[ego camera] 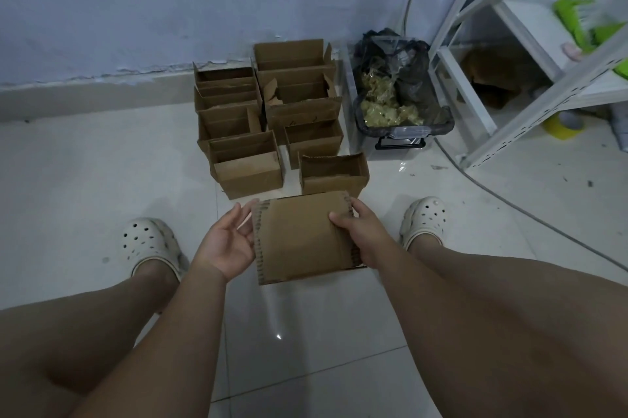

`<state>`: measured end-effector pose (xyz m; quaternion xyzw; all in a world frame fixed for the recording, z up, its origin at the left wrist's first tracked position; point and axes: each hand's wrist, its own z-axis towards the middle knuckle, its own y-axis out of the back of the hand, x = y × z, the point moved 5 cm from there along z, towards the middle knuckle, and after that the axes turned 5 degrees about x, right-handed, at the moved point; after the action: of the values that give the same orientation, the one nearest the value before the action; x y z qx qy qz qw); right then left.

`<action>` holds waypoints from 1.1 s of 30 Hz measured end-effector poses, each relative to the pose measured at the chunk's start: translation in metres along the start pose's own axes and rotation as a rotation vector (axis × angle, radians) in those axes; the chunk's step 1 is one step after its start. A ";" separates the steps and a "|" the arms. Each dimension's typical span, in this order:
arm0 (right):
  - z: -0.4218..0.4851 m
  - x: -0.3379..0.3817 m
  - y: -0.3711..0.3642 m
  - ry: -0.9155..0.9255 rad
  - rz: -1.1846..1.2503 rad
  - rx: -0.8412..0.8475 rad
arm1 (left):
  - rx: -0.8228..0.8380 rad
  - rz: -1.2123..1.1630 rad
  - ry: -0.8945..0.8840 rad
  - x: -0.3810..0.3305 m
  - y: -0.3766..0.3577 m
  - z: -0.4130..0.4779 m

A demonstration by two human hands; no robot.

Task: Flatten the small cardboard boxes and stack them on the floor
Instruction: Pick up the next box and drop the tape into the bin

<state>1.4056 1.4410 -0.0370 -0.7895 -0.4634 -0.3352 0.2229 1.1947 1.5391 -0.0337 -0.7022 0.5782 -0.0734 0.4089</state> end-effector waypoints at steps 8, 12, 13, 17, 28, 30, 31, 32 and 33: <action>-0.004 -0.002 0.005 -0.030 0.194 -0.016 | -0.099 -0.043 -0.169 -0.002 0.001 0.002; -0.005 -0.001 0.007 -0.037 0.255 -0.021 | -0.117 0.444 -0.143 -0.002 -0.004 0.001; -0.005 -0.001 0.007 -0.042 0.261 -0.029 | -0.110 0.596 -0.128 -0.002 -0.008 0.001; -0.005 -0.004 0.012 -0.083 0.313 -0.078 | -0.060 1.023 -0.025 -0.001 -0.024 -0.005; -0.007 -0.011 0.015 -0.205 0.382 -0.096 | 0.248 1.285 0.106 0.007 -0.046 0.001; -0.007 -0.012 0.016 -0.211 0.374 -0.099 | 0.233 1.321 0.093 0.006 -0.049 0.002; -0.006 -0.012 0.016 -0.213 0.369 -0.101 | 0.229 1.318 0.080 0.006 -0.050 0.003; -0.006 -0.012 0.016 -0.214 0.364 -0.105 | 0.222 1.311 0.064 0.006 -0.050 0.004; -0.006 -0.011 0.016 -0.218 0.360 -0.109 | 0.210 1.306 0.046 0.006 -0.050 0.005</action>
<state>1.4140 1.4232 -0.0422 -0.9019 -0.3174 -0.2273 0.1846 1.2371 1.5365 -0.0056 -0.1621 0.8836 0.1187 0.4229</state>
